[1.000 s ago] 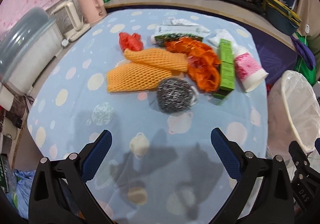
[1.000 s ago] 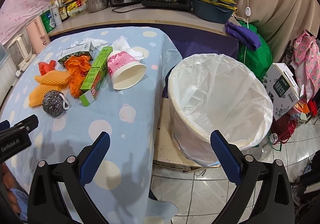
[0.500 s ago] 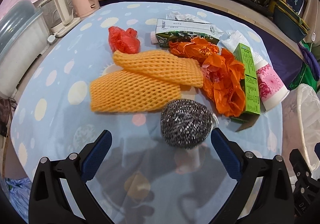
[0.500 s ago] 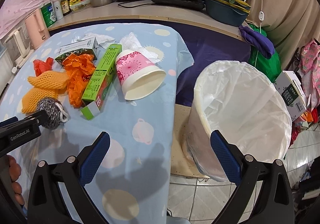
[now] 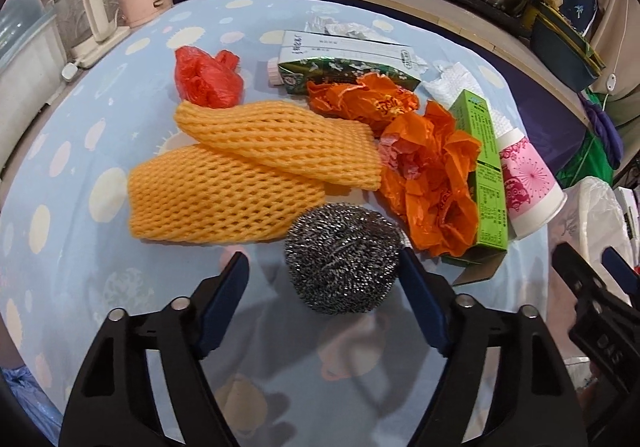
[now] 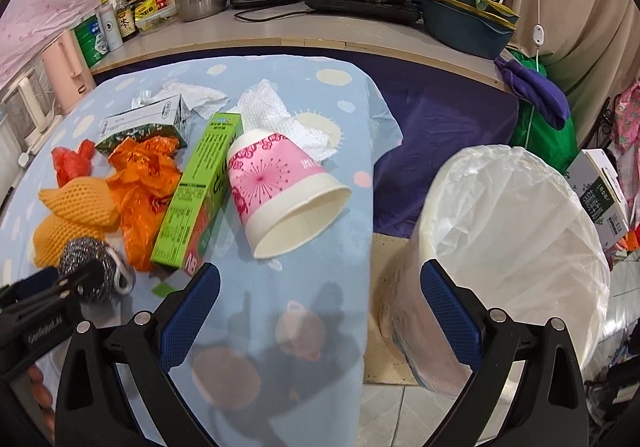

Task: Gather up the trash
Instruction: 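Grasp the steel wool scrubber with the left tool while the right tool grasps the pink paper cup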

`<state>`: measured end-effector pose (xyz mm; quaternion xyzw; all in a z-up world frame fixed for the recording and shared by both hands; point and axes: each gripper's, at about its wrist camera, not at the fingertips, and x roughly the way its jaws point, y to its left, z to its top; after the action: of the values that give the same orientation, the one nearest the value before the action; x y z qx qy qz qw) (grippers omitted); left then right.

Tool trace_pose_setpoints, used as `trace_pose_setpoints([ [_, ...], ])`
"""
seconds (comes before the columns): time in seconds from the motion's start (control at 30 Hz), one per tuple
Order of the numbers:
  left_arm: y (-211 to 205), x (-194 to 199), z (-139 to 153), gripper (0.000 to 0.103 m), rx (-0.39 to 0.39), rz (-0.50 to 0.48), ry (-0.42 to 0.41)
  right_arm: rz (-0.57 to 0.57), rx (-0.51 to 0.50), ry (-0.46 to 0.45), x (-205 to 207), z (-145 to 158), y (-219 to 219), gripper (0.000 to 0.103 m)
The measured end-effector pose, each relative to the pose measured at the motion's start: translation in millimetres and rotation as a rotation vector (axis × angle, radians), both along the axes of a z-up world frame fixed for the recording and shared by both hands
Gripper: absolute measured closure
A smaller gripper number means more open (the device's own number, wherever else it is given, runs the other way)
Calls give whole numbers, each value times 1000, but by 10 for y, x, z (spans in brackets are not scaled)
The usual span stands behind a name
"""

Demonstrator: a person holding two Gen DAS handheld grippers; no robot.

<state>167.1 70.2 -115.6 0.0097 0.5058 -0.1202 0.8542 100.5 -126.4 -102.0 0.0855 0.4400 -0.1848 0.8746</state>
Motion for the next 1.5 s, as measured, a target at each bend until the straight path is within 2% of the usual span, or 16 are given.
trace_pose_setpoints([
  [0.07, -26, 2, -3, 46, -24, -15, 13, 0, 2, 4, 60, -26, -19, 14],
  [0.1, -40, 1, 0, 48, -27, -21, 13, 1, 3, 3, 87, -28, -33, 16],
  [0.27, -76, 24, 13, 50, -28, -29, -5, 35, 40, -25, 222, -10, -90, 15],
  [0.43, -66, 48, 47, 56, -38, -37, -17, 79, 47, -10, 444, -72, -181, 15],
  [0.73, -39, 73, 38, 56, -49, -36, -8, 141, 97, 17, 699, -196, -304, 14],
  [1.03, -40, 84, 30, 56, -45, -36, -11, 174, 119, 51, 780, -367, -321, 15],
  [1.13, -43, 85, 26, 56, -46, -35, -11, 180, 130, 42, 765, -356, -326, 29],
  [1.5, -51, 41, 58, 59, -44, -36, -23, 183, 125, -19, 618, -161, -254, 36],
])
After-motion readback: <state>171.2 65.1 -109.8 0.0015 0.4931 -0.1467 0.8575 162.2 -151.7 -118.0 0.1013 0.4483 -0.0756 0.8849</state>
